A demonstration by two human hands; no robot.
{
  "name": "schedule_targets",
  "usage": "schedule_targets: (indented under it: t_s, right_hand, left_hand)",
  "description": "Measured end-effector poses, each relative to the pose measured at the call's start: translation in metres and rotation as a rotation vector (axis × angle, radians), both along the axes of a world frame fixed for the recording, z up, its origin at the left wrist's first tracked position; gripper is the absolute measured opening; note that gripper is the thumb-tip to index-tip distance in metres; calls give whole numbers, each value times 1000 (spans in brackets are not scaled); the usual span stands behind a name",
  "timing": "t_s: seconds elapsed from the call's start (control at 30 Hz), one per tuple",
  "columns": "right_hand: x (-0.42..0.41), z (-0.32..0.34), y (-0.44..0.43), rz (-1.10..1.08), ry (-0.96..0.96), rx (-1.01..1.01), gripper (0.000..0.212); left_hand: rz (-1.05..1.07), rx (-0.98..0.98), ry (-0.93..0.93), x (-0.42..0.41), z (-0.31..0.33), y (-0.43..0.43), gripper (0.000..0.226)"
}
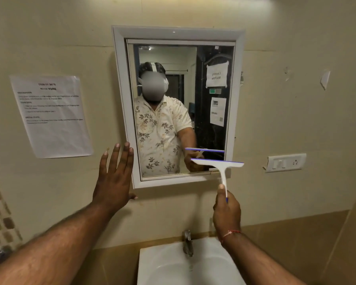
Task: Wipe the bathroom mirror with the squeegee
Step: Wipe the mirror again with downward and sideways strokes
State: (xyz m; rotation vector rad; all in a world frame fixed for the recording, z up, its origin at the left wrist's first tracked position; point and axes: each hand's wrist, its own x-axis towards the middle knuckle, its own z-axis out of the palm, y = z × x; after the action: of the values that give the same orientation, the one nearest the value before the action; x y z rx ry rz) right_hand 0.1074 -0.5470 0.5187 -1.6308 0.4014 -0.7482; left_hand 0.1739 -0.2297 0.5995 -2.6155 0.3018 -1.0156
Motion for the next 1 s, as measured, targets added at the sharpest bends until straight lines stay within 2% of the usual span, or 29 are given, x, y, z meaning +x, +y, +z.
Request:
schedule_targets:
  t_s: [0.23,0.37,0.47,0.57,0.7,0.77,0.83,1.0]
  right_hand:
    - [14,105,-32,24,-218,-309,48]
    - [35,170,-31,15,-254,-493,64]
    - [39,223,-15,44,-241,-755,58]
    - [38,272,5,58,-255,-1070,65]
    - [41,325,30,57,-304,-1377,56]
    - [50,342,37,37,-289,-1471,60]
    - [64,352,43,1,-305,-1534,74]
    - [87,359,53,-39,-349,-1608,85]
  left_hand:
    - [-24,-27,-72,8,61,6,181]
    - [-78,-68,-149,13,115,4,179]
    - [-75,-73,-179,18,151,4,178]
    - [-45,-92,-160,22,182,5,179]
    - [-6,-111,-120,27,211,8,182]
    - [-7,-113,-108,30,219,9,184]
    - [-1,-111,-85,33,222,8,184]
    - [24,-110,-56,37,224,3,182]
